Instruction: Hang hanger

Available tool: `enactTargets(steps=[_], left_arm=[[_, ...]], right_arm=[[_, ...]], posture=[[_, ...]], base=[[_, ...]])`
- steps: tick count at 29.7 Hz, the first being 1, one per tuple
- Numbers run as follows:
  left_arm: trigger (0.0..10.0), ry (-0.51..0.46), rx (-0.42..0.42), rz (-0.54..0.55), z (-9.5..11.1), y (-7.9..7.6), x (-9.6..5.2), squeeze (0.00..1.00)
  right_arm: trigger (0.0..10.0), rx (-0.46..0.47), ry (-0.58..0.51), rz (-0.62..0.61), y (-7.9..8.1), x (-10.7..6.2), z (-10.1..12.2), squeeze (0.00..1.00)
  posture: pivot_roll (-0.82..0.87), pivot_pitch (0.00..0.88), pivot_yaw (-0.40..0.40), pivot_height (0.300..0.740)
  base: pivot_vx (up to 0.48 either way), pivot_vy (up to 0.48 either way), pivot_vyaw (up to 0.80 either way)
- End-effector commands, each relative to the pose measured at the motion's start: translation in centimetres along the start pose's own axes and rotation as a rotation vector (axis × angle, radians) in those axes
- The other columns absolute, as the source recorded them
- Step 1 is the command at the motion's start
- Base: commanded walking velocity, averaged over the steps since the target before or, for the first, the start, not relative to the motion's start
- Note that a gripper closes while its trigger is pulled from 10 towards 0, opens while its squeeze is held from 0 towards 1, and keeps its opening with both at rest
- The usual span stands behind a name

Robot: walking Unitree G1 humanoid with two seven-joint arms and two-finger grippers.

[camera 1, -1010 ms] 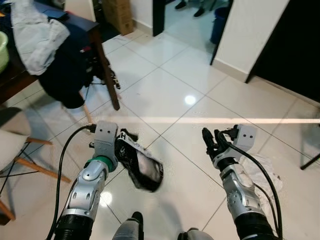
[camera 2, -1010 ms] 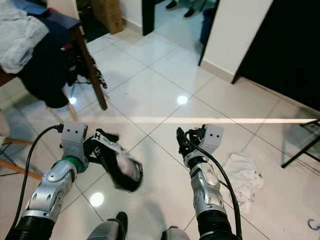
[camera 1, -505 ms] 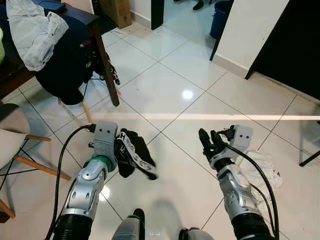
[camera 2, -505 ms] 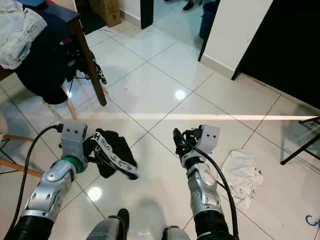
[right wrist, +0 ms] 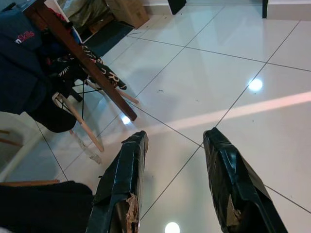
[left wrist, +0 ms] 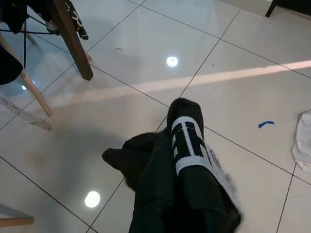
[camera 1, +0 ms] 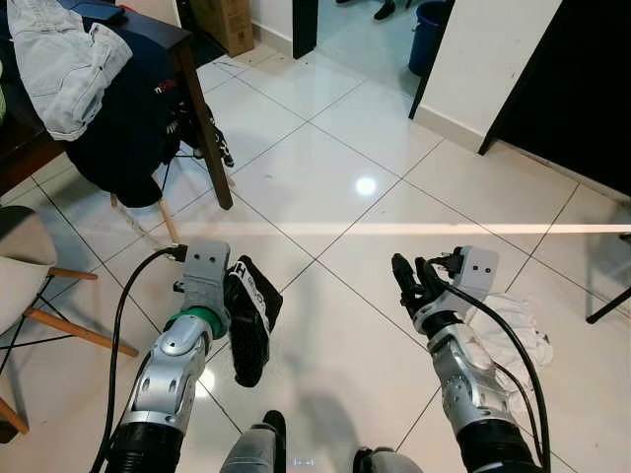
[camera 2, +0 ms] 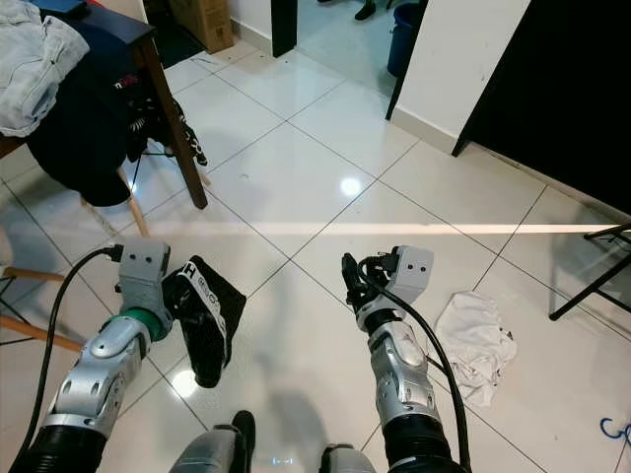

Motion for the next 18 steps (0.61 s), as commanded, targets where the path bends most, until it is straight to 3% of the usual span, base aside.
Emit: enactTargets(steps=[1, 9, 18], left_arm=[[10.0, 0.022, -0.014, 0.002, -0.77, -0.05, -0.16, 0.00], [10.0, 0.019, -0.001, 0.000, -0.66, -0.10, -0.17, 0.00], [10.0, 0.016, -0.022, 0.010, -0.51, 0.11, -0.17, 0.00]], right_arm=[[10.0, 0.010, 0.009, -0.019, -0.42, -0.45, -0.41, 0.00], [10.0, 0.009, 0.011, -0.019, -0.44, -0.45, -0.42, 0.00], [10.0, 0.009, 0.014, -0.019, -0.43, -0.54, -0.50, 0.00]], posture=[[0.09, 0.125, 0.080, 0.740], [0.09, 0.127, 0.078, 0.740], [0.08, 0.124, 0.081, 0.740]], base=[[0.000, 0.000, 0.00], [0.000, 0.000, 0.00], [0.000, -0.358, 0.00]])
Point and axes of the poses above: a point about 5 cm out from each wrist's last joint towards the gripper, its own x axis pointing out of the wrist towards the gripper, its own z axis along the axis of the wrist's last joint, y = z × x, the point moved 5 cm from there along x, pointing out of the wrist towards the gripper, and after that the axes turned 7 degrees about x, right-handed, at the moved point
